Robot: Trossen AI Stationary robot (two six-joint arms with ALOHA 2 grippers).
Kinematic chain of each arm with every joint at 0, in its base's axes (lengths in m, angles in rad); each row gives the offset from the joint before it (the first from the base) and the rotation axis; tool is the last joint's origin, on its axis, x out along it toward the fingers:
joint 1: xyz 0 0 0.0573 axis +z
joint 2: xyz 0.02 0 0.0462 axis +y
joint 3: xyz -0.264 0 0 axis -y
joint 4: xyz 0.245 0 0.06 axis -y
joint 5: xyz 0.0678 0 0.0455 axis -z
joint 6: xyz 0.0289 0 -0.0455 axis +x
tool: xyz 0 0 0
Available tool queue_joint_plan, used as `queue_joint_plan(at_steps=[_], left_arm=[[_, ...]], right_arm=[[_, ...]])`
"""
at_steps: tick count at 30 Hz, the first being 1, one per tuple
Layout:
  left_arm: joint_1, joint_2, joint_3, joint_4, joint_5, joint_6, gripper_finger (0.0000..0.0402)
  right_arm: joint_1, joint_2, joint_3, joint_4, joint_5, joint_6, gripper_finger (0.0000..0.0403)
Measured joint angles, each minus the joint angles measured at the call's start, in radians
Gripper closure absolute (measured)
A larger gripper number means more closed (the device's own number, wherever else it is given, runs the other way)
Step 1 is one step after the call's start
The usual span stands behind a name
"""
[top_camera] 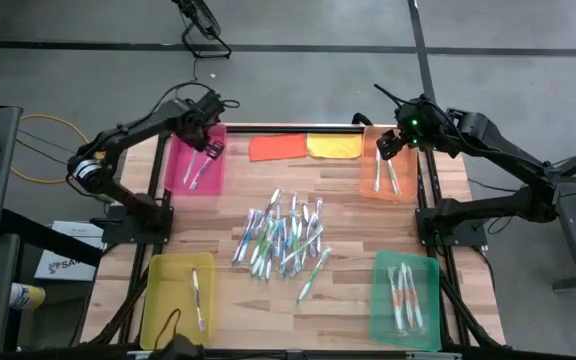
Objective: Pick & Place Toothbrushes
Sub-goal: Put the blue toothbrush into the red bin, then put the purple toothbrush into the yellow bin
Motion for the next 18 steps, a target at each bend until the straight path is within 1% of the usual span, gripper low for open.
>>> queue_joint_plan(at_steps=[3,9,12,15,18], left_arm=[[0.026,0.000,-0.012,0.011,0.016,0.000,0.0365],[0.025,0.000,-0.012,0.011,0.030,0.012,0.0298],[0.025,0.000,-0.013,0.010,0.047,0.018,0.0270],[0.025,0.000,-0.012,0.010,0.050,0.018,0.0255],[0.025,0.000,0.001,0.002,0.077,0.022,0.0251]], right_arm=[[0.000,0.000,0.000,0.000,-0.001,0.000,0.0160],[0.000,0.000,0.000,-0.005,-0.002,-0.007,0.0160],[0.000,0.000,0.000,-0.005,-0.003,-0.007,0.0160],[0.000,0.000,0.000,-0.006,-0.003,-0.008,0.0160],[0.000,0.000,0.000,-0.010,-0.003,-0.008,0.0160]])
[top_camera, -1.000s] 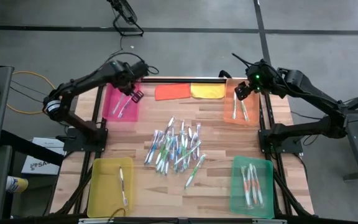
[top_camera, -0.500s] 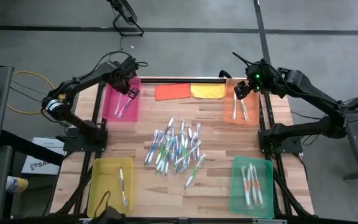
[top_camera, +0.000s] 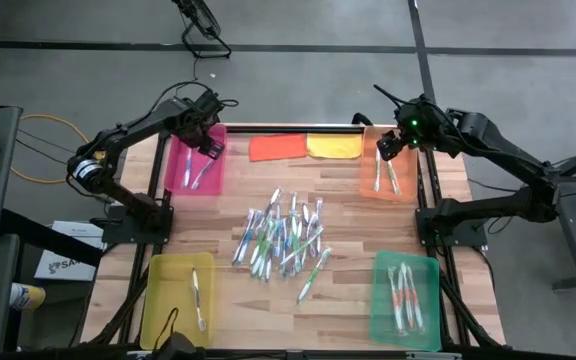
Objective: Pick & Place Toothbrushes
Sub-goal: Put the purple toothbrush into the yellow bin
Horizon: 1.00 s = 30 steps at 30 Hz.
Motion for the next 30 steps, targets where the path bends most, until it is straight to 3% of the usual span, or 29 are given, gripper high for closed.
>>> queue_joint_plan(at_steps=[4,12,24,30], left_arm=[[-0.021,0.000,0.045,0.003,0.061,0.030,0.0250],[-0.178,-0.010,0.114,0.009,0.060,-0.012,0.0249],[-0.514,-0.010,0.066,0.002,0.044,-0.180,0.0249],[-0.678,-0.010,0.008,0.016,0.018,-0.290,0.0249]], right_arm=[[0.000,0.000,0.000,-0.005,0.000,0.001,0.0160],[0.000,0.000,0.000,-0.035,-0.001,0.000,0.0160],[0.007,-0.031,-0.003,-0.136,-0.013,0.008,0.0160],[0.075,-0.126,-0.130,-0.058,-0.098,0.040,0.0160]])
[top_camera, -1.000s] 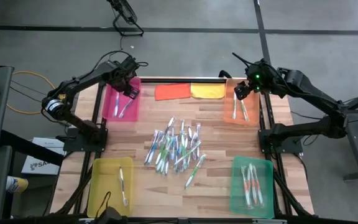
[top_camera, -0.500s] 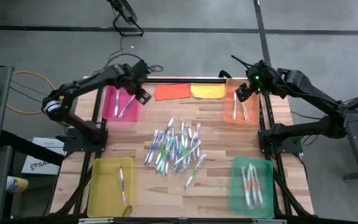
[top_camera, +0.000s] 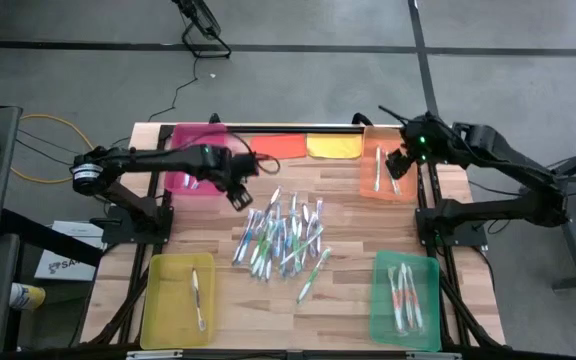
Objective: Pick & Place Toothbrushes
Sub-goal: Put the purple toothbrush into the yellow bin
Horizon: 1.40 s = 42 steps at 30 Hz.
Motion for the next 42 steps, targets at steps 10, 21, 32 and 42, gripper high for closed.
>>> queue_joint_plan(at_steps=[10,21,32,42], left_arm=[[-0.153,0.000,-0.087,0.158,0.030,-0.091,0.0249],[-0.229,0.000,-0.231,0.217,0.040,-0.255,0.0249],[-0.234,0.002,-0.258,0.330,0.068,-0.391,0.0249],[-0.233,0.063,-0.257,0.409,0.071,-0.491,0.0249]], right_arm=[[0.202,-0.136,-0.218,0.177,-0.108,0.266,0.0160],[0.402,-0.140,-0.246,0.292,-0.066,0.228,0.0160],[0.588,-0.145,-0.251,0.471,0.040,0.108,0.0160],[0.702,-0.328,-0.486,0.694,0.063,0.199,0.0160]])
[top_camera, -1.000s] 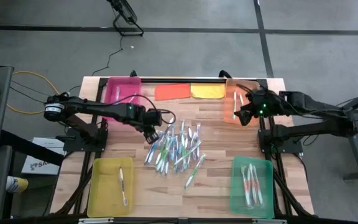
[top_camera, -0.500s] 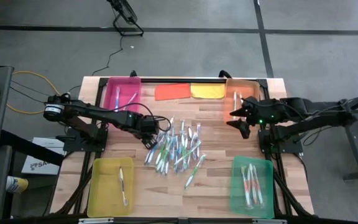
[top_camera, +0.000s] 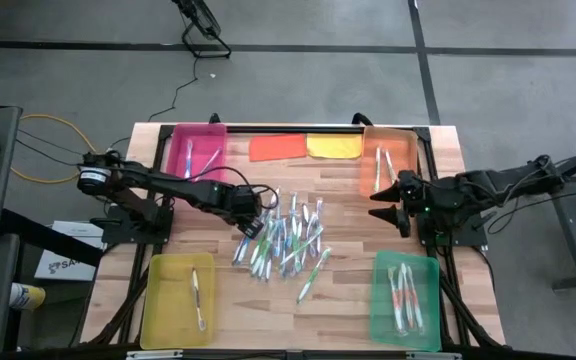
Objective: Pick & Place Toothbrushes
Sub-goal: Put the purple toothbrush into the yellow bin
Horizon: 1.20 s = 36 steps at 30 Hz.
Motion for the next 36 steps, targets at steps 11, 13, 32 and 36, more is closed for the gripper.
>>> queue_joint_plan(at_steps=[11,13,32,36], left_arm=[[0.000,0.101,0.000,0.046,-0.004,-0.074,0.0249],[0.000,0.108,0.000,0.046,-0.004,-0.083,0.0249],[-0.001,0.108,0.000,-0.058,0.024,-0.106,0.0268],[-0.007,0.108,0.000,-0.060,0.025,-0.097,0.0317]], right_arm=[[0.014,-0.066,-0.004,-0.091,0.017,-0.003,0.0160],[0.014,-0.075,-0.004,-0.106,0.017,-0.003,0.0160],[0.014,-0.096,-0.004,-0.174,0.020,-0.019,0.0160],[0.014,-0.095,-0.004,-0.175,0.020,-0.021,0.0160]])
